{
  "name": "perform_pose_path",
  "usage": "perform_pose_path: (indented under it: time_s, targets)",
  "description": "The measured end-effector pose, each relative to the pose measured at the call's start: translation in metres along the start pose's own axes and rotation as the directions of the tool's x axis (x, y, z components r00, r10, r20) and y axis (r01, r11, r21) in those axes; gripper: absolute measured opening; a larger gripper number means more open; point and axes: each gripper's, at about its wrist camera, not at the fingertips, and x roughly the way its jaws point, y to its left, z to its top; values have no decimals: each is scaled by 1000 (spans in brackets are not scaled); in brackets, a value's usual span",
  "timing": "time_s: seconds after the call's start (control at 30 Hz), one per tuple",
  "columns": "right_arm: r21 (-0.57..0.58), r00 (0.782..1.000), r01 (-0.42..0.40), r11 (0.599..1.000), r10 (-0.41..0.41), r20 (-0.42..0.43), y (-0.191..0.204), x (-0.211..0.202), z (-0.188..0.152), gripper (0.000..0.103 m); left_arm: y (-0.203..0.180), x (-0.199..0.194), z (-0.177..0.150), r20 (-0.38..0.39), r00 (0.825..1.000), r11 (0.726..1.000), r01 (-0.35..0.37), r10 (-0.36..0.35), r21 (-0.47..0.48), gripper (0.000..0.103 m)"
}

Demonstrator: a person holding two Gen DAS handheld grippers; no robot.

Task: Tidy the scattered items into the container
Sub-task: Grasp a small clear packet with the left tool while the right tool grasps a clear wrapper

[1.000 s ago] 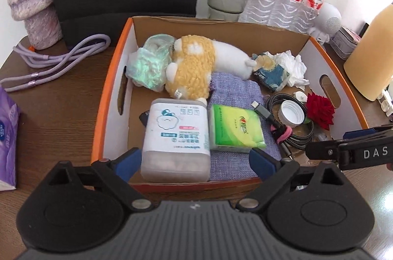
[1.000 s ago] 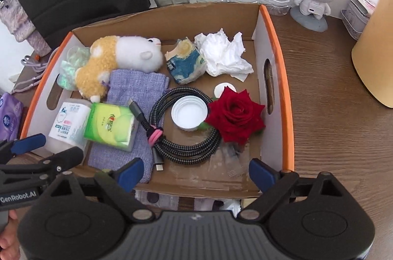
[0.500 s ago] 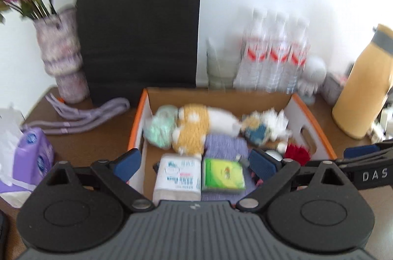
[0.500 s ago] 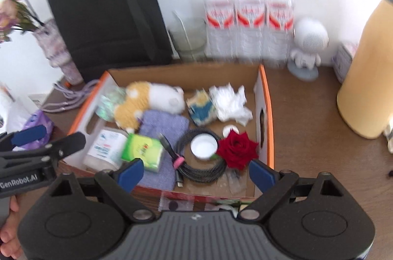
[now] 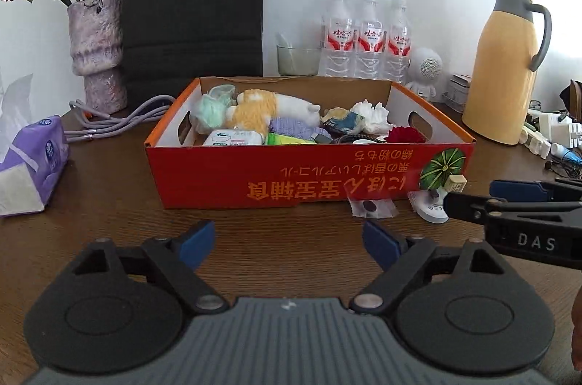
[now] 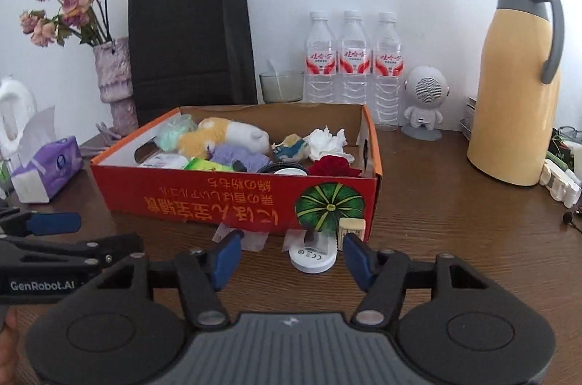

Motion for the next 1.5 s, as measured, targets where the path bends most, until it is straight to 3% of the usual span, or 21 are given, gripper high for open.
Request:
perform_pose_path:
  time_s: [0.27,0.3,0.47,0.6,0.73,0.93,1.0,1.13,1.27,1.43,1.5]
  targets:
    - [29,994,74,997,-71,-81,-3,53,3,40,15,15,-4,-7,1000,998,16,-17,-57,84]
    - [35,993,83,996,-79,-84,-4,56,2,35,14,16,-5,-7,1000,998,14,-15,-54,83]
    - [18,992,91,996,-89,-91,-5,60,-1,32,12,13,-7,10,1000,999,8,-8,-45,79]
    - [33,994,73,997,-70,-83,-9,53,-1,22,11,13,-4,-2,999,997,46,-46,-58,73]
    - [83,998,3,997,2,-65,-17,40,3,21,-4,26,-3,-51,995,996,81,-82,-29,62]
    - [169,998,-46,984,37,56,-42,-1,7,21,-34,54,10,-86,988,992,130,-130,-8,63]
    - [221,995,-79,972,65,73,-56,-9,2,21,-45,67,14,-89,991,995,98,-98,-4,77]
    - [301,993,-110,947,95,65,-74,-11,-10,21,-64,84,15,-96,995,999,18,-14,36,70]
    - [333,989,-139,933,112,100,-81,-20,-11,21,-70,93,11,-124,992,998,-9,17,59,60]
    - [314,979,-195,929,163,126,-72,-26,-10,21,-77,93,8,-99,994,994,-38,48,99,65]
    - [319,977,-206,925,176,121,-69,-25,-10,21,-79,93,7,-92,995,994,-30,40,105,60]
